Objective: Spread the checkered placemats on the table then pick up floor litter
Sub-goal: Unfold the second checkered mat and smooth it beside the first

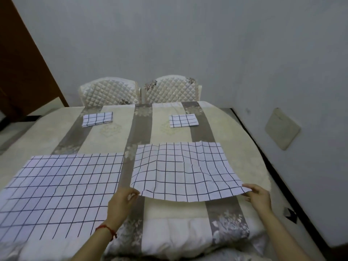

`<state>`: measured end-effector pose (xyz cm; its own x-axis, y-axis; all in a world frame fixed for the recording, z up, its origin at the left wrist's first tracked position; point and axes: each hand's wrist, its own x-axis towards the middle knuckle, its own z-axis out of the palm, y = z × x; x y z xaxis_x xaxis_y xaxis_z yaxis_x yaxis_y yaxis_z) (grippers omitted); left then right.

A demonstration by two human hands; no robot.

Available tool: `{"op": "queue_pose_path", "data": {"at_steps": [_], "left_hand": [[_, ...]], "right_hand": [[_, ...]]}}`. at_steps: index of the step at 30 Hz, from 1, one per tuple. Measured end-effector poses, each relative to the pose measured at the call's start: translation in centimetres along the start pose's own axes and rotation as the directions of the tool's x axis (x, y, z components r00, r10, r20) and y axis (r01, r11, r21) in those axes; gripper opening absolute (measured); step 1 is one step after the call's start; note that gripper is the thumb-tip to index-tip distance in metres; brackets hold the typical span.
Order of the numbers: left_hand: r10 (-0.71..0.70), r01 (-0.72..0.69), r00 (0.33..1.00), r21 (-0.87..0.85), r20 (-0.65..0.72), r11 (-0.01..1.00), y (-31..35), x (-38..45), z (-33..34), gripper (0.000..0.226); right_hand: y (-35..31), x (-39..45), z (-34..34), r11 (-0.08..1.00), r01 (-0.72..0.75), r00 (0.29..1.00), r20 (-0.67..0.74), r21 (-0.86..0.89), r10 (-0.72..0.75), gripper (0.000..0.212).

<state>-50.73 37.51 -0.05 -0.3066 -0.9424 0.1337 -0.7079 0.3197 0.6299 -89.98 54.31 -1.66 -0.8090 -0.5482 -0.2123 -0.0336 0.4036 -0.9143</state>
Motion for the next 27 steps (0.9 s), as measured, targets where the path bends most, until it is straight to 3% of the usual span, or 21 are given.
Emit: {"op": "queue_pose_path", "data": {"at_steps": [7,13,21,27], "left_hand": [[-0.075,0.073,0.986,0.019,0.147,0.997,-0.6,-1.8,0.7,0.01],[-0.153,0.153,0.987,0.015,0.052,0.988,0.0,1.9,0.7,0.016],[-0.287,0.287,0.957,0.013,0.046,0.958,-1.1,9.7,5.1,0.029],[-0.355,0.354,0.934,0.039,0.035,0.934,-1.6,10.8,6.5,0.02]], "right_hand": [[2.7,0.4,-0.7,0.993,-0.05,0.999,-0.007,-0.111,0.049,0.029],[0.6,2.0,0.0,0.982,-0.072,0.992,-0.116,-0.177,0.052,0.024],[-2.2,4.8,5.8,0.936,-0.006,1.0,-0.022,-0.353,-0.002,0.029],[-2.0,6.4,8.0,0.866,-0.053,0.997,-0.076,-0.497,0.017,0.039]]}}
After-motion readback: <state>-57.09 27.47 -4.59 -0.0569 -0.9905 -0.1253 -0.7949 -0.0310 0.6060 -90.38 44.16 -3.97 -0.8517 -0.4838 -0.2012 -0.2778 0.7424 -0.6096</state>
